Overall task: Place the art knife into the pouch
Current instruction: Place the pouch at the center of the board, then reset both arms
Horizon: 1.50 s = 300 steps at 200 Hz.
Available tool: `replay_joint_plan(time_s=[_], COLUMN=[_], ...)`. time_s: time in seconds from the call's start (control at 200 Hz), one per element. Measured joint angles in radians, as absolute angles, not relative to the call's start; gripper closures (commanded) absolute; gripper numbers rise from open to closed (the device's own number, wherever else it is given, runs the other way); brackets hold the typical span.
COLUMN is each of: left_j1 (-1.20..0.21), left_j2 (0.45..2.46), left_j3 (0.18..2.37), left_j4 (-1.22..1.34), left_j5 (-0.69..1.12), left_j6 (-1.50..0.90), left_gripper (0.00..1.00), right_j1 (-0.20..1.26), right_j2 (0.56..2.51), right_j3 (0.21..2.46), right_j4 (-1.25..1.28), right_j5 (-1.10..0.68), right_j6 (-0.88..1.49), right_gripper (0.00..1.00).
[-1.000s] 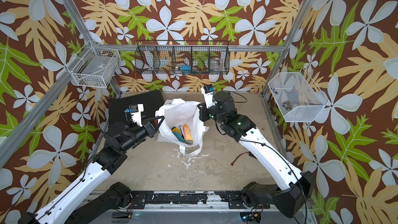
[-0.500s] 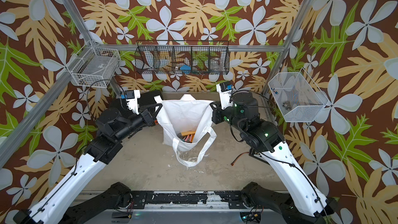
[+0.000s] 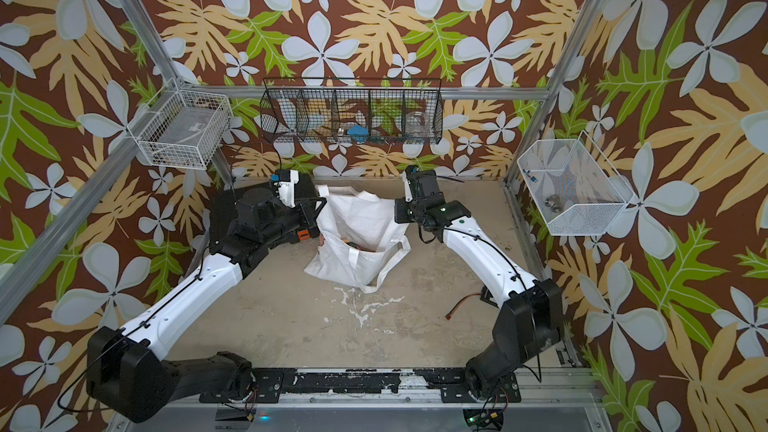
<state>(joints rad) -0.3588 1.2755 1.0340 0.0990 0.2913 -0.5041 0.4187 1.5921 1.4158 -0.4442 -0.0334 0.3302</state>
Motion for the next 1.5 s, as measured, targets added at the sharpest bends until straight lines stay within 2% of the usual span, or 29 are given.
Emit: replay_joint_plan(time_s=[0.05,0.105,0.18,0.235,0.401,0.531,0.716,0.866,0.982,1.202,1.317,1.503], left_j1=[-0.358,-0.358,-0.356,-0.354,-0.353,-0.353,-0.353,-0.353,-0.353,-0.332,-0.305,-0.228], left_j2=[1.275,1.275,1.274,1.265,1.164,1.081,1.011,0.967,0.937,0.945,0.994,1.172], left_j3=[1.027,1.016,1.004,1.001,1.011,1.026,0.987,0.899,0.801,0.595,0.511,0.322], left_j4=[0.107,0.114,0.118,0.117,0.117,0.104,0.034,-0.003,-0.001,0.023,0.150,0.451], left_j5=[0.288,0.286,0.274,0.263,0.262,0.242,0.165,0.074,-0.041,-0.318,-0.428,-0.484], left_j6=[-0.504,-0.504,-0.508,-0.523,-0.547,-0.545,-0.504,-0.484,-0.453,-0.373,-0.287,-0.159], left_gripper=[0.95,0.82,0.63,0.52,0.35,0.28,0.27,0.28,0.26,0.12,0.10,0.09], right_j1=[0.419,0.418,0.416,0.413,0.413,0.404,0.395,0.390,0.369,0.352,0.331,0.273], right_j2=[1.595,1.587,1.552,1.517,1.349,1.227,1.077,1.043,1.031,0.979,0.955,0.932], right_j3=[1.410,1.402,1.383,1.374,1.362,1.356,1.258,1.166,1.034,0.839,0.794,0.745], right_j4=[-0.434,-0.430,-0.443,-0.459,-0.501,-0.511,-0.479,-0.392,-0.318,-0.202,-0.142,-0.090], right_j5=[-0.034,-0.031,-0.004,0.022,0.103,0.079,-0.023,0.012,0.059,0.079,0.079,0.074], right_j6=[0.327,0.321,0.315,0.312,0.280,0.262,0.265,0.273,0.277,0.285,0.289,0.304], right_gripper=[1.00,0.98,0.66,0.49,0.00,0.00,0.00,0.00,0.00,0.00,0.00,0.00])
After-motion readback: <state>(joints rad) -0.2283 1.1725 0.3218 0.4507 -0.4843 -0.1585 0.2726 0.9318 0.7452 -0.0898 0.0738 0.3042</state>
